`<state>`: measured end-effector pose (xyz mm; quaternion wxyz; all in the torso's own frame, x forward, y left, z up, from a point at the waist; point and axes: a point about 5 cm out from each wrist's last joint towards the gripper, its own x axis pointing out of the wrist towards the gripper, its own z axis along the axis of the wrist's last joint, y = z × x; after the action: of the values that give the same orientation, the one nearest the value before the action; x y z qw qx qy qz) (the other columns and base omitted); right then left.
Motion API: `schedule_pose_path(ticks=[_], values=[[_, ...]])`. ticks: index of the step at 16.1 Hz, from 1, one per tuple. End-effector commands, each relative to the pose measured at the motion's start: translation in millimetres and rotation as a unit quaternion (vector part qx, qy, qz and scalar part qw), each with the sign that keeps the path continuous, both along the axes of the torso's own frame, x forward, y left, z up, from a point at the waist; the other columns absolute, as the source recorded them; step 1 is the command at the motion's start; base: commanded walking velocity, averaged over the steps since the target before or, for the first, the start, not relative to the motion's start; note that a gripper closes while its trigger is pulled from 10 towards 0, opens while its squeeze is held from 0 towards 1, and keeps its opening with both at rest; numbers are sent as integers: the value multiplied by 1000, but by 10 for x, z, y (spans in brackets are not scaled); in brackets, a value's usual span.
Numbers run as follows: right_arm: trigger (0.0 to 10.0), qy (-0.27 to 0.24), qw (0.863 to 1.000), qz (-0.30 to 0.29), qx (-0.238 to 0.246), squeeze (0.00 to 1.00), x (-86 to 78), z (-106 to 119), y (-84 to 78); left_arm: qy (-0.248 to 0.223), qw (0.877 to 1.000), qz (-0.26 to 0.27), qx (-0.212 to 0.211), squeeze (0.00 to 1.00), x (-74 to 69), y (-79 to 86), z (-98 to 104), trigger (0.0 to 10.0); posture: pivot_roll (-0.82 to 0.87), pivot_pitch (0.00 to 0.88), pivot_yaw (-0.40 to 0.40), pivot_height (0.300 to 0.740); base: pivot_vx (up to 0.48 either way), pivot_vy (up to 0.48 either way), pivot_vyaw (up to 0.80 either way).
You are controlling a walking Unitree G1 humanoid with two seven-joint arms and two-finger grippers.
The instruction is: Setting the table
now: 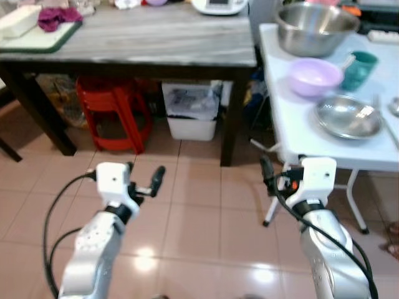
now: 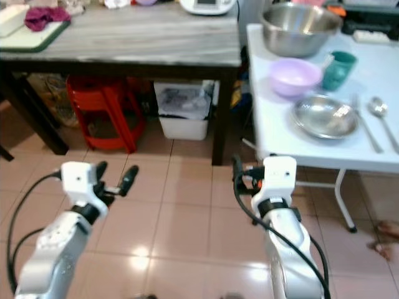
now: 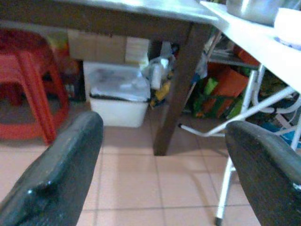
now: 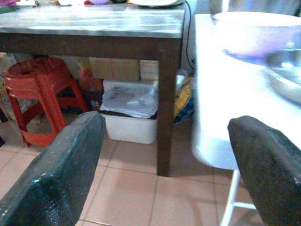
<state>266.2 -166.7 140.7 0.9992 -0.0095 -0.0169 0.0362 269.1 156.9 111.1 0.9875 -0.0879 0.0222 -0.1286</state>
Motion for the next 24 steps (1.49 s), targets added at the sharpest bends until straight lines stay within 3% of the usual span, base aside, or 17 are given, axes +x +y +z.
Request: schedule_pose_path(ticks=[1,5,11,21,24], values=[[10000,-4,1000,-4,-1,0,-11,17,-18,-1,1000,-7,1,0,-4,-25,12,10000,-150,154,48,740,0,-465,0],[10000,-8,1000,-2,0,0,28,36,8,-5,1000,0,4,0,32,-6,40,10000,-143,159,48,740,0,-466,0],[10000,-11,1000,-2,1,0,34,38,28,-41,999,5,10,0,72,-7,141,10000,-142,155,57,740,0,0,0],[10000,-14,1000,-1,-3,0,43,55,25,-40,999,-9,-15,0,46,-34,147,10000,-138,157,48,740,0,0,-80],[10000,-13,1000,0,-5,0,44,52,20,-44,999,-17,-17,0,36,-60,154,10000,-140,157,45,740,0,0,-638]])
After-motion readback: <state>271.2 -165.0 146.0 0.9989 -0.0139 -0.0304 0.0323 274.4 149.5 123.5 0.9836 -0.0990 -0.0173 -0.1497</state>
